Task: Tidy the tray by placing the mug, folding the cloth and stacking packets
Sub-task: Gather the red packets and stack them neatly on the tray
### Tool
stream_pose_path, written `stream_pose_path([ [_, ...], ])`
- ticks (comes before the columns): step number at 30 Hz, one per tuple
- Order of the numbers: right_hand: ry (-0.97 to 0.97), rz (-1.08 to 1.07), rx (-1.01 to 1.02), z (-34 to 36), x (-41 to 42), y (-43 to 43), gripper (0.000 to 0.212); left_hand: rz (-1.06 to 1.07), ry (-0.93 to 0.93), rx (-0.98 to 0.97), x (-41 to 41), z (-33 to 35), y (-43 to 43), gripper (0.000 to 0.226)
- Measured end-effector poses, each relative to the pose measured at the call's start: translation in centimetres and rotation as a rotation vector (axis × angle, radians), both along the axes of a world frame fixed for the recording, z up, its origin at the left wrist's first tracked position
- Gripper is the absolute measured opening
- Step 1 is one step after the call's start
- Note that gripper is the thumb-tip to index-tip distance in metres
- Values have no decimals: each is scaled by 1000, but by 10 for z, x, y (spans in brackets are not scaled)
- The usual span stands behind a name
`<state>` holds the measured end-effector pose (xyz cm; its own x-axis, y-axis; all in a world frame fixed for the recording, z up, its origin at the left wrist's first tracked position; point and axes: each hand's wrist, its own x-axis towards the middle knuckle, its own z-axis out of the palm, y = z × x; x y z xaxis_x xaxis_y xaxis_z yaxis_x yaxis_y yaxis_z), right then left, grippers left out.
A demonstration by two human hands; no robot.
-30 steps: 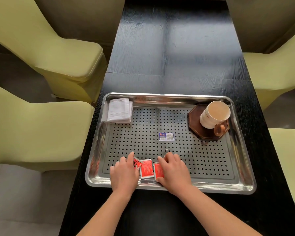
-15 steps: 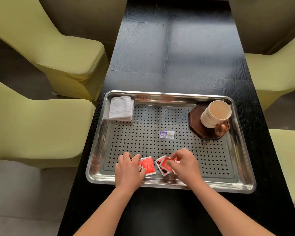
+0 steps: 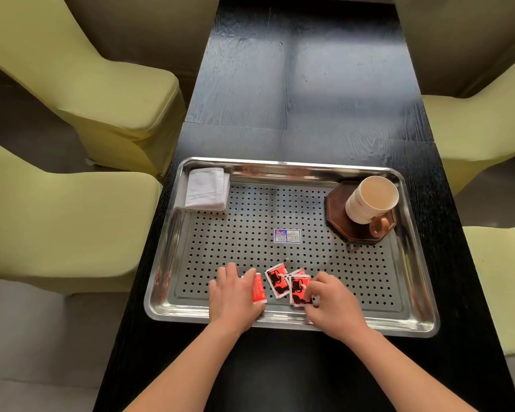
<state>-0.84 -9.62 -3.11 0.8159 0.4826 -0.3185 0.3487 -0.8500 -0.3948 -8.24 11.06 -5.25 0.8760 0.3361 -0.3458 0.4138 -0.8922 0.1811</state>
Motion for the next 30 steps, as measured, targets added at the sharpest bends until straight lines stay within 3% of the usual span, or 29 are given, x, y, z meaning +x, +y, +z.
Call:
stream_pose_path([
  [4,-42,-35,59,1,-4,28,13,51,-30,-109,-4,1,5,76],
  [8,-42,154,32,-10,-9,73,51,176,-94,-273,-13,2,16,79],
  [12,-111,341,-96,-21,-2,99,64,211,-80,-326,-18,5,25,70],
  [18,-139,351,-139,-28,4,101,41,245,-49,-377,-24,2,31,63],
  [30,-73,162,-28,-15,0,93,25,276,-39,-418,-21,5,31,64],
])
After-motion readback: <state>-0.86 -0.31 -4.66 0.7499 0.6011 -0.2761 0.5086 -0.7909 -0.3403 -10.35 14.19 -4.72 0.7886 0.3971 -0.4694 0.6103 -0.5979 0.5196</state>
